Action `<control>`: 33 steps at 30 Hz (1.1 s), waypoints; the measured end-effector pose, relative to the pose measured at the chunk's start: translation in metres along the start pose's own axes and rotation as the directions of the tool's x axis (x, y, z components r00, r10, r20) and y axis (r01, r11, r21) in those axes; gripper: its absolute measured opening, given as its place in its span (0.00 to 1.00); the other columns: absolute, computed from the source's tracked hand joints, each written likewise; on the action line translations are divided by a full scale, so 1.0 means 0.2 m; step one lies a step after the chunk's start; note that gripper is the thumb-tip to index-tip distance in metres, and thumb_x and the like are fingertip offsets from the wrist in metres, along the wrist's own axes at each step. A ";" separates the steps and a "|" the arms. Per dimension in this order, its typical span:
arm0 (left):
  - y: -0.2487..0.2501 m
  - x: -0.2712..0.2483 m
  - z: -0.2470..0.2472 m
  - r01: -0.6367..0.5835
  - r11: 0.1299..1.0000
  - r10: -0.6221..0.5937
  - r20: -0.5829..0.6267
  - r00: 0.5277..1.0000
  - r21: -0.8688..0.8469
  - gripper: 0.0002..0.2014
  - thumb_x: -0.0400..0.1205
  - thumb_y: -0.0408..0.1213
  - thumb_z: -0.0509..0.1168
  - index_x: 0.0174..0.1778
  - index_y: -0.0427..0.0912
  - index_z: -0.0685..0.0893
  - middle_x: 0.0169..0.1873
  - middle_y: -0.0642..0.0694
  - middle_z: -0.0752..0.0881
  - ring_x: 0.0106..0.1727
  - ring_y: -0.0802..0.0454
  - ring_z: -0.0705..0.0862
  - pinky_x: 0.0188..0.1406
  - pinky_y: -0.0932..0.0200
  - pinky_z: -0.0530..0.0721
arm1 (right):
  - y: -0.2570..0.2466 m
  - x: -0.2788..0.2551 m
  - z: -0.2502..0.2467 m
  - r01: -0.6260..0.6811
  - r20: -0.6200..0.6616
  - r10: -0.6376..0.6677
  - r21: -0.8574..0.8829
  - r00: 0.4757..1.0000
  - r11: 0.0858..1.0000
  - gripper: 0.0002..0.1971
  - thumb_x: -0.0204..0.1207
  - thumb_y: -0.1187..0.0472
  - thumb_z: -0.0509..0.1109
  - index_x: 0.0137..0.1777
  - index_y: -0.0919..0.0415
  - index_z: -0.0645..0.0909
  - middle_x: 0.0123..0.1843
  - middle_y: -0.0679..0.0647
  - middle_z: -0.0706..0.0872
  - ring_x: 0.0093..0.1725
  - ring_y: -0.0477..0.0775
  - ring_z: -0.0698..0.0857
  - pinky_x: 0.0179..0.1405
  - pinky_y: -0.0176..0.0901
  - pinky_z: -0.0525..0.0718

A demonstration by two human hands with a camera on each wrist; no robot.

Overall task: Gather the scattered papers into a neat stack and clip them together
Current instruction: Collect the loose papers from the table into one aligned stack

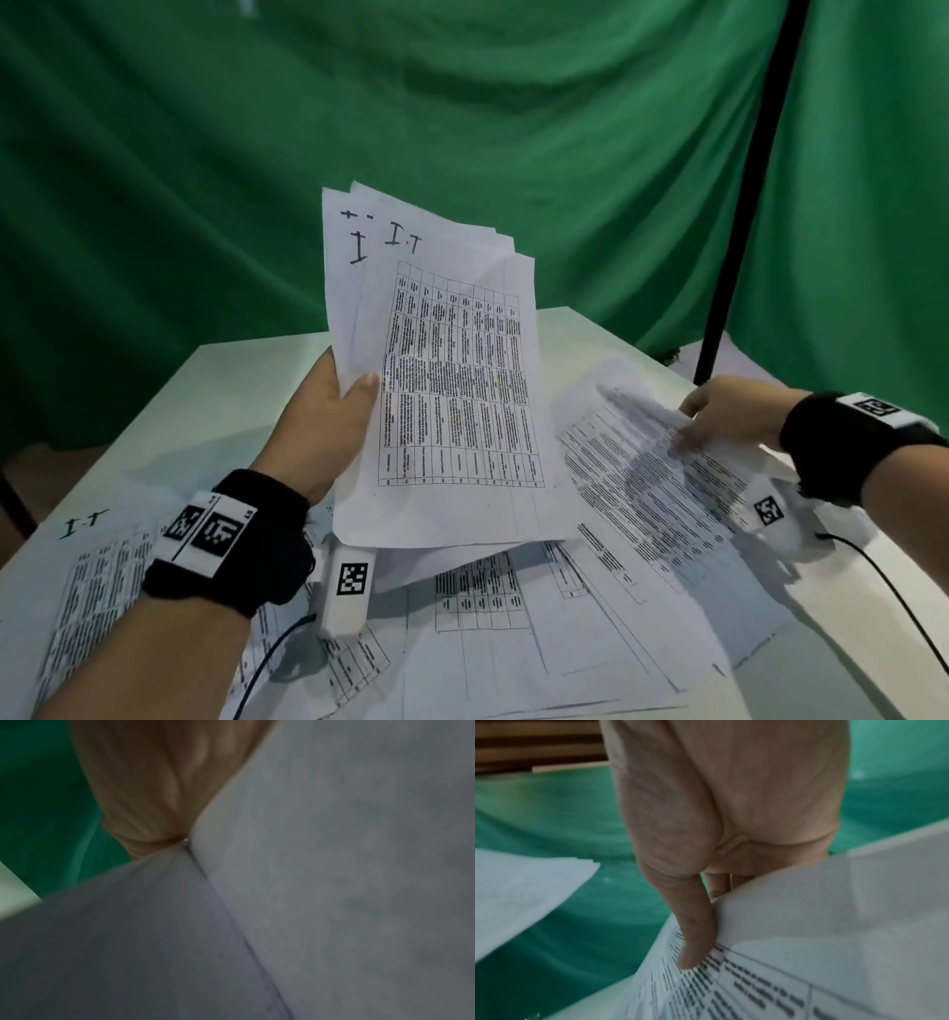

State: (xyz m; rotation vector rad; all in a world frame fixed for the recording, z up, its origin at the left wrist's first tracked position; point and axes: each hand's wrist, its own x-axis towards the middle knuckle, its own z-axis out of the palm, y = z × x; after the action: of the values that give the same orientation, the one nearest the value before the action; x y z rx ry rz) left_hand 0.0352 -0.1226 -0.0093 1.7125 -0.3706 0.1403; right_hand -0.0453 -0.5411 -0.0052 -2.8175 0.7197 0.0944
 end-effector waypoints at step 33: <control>0.11 -0.01 -0.06 0.043 0.991 -0.044 -0.002 0.999 -0.126 0.14 0.95 0.47 0.55 0.68 0.57 0.85 0.60 0.64 0.93 0.64 0.65 0.89 0.68 0.57 0.83 | -0.77 -0.17 0.17 0.071 -0.063 -0.245 0.997 0.967 0.024 0.13 0.81 0.59 0.80 0.46 0.61 0.78 0.39 0.57 0.87 0.32 0.52 0.86 0.30 0.44 0.87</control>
State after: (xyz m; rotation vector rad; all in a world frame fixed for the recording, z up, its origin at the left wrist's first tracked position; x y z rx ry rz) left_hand 0.0285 -0.1133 0.0134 1.5944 -0.3312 0.0876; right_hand -0.0015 -0.3864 -0.0018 -1.3714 0.1810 -0.2146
